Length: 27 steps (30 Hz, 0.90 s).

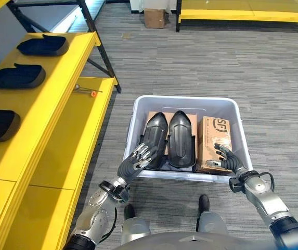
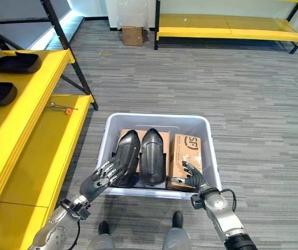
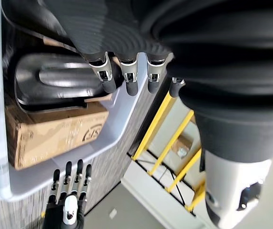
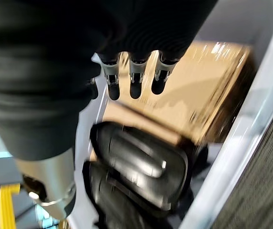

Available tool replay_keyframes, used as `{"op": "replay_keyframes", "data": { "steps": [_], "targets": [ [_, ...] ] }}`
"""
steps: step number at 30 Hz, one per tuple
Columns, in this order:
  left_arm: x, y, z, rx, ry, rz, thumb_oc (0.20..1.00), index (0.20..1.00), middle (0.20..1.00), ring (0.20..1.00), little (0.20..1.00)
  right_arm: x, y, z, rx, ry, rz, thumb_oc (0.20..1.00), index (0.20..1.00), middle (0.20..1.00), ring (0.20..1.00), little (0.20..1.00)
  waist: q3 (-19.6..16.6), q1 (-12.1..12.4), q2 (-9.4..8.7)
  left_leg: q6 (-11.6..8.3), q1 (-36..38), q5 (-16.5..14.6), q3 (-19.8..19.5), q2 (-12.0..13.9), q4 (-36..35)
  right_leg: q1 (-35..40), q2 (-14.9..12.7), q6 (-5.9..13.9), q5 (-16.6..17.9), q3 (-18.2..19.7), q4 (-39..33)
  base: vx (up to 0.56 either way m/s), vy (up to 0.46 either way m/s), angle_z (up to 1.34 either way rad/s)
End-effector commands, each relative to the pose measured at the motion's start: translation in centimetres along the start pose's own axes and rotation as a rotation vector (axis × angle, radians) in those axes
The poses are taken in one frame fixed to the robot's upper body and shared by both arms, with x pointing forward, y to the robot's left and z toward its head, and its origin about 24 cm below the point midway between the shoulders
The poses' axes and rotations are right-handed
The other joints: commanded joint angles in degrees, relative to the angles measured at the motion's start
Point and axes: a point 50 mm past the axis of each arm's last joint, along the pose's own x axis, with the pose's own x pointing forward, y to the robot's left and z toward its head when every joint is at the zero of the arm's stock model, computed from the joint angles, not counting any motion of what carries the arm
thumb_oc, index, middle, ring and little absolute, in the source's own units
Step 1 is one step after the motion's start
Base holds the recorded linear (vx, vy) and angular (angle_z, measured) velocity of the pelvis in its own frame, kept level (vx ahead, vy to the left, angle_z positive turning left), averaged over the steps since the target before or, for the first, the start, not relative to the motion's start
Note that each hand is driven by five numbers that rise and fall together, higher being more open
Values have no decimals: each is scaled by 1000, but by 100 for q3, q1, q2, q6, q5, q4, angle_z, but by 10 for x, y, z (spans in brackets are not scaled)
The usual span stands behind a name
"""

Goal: Move parts from the plastic box to the shelf.

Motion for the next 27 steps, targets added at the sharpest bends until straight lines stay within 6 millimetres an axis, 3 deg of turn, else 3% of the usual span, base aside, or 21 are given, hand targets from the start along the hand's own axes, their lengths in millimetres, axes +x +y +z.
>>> {"op": "replay_keyframes", "data": {
  "steps": [1,5,7,8,12,19,27],
  "targets": [
    [1,-7,20,8,-106,-32,1000,1000,1000,1000,1000,7,0,37,7,-180,23,1000,1000,1000,1000,1000,136,48,-121,247,-662,351,-173,-175,506,-45,-121,-254,-366,-529,811,-73,41,3],
    [6,-9,34,14,-171,-25,1000,1000,1000,1000,1000,11,-1,58,27,-251,19,1000,1000,1000,1000,1000,379,133,-31,274,-891,352,-243,-226,594,-242,-176,-243,-355,-535,908,-76,31,6],
    [9,-12,41,12,-201,-27,1000,1000,1000,1000,1000,14,-5,68,55,-273,-35,1000,1000,1000,1000,1000,500,185,9,288,-1002,349,-273,-252,641,-330,-198,-244,-349,-543,950,-76,11,8],
    [14,-16,47,1,-226,-34,1000,1000,1000,1000,1000,21,-11,73,132,-259,-149,1000,1000,1000,1000,1000,644,235,55,306,-1129,332,-307,-289,712,-416,-213,-259,-361,-548,998,-60,11,-1],
    [22,-21,51,-6,-240,-52,1000,1000,1000,1000,1000,31,-21,88,189,-301,-225,1000,1000,1000,1000,1000,839,300,135,318,-1309,326,-354,-316,817,-563,-234,-295,-380,-567,1108,-61,18,9],
    [40,-35,57,-16,-229,-106,1000,1000,1000,1000,1000,47,-42,147,195,-401,-331,1000,1000,1000,1000,1000,1201,433,305,331,-1640,309,-444,-373,1035,-906,-282,-374,-415,-614,1398,-50,21,8],
    [47,-46,56,-32,-206,-154,1000,1000,1000,1000,1000,40,-73,193,178,-520,-480,1000,1000,1000,1000,1000,1419,514,426,358,-2018,294,-479,-443,1218,-1371,-339,-417,-484,-612,1754,-34,21,3]
  ]
}}
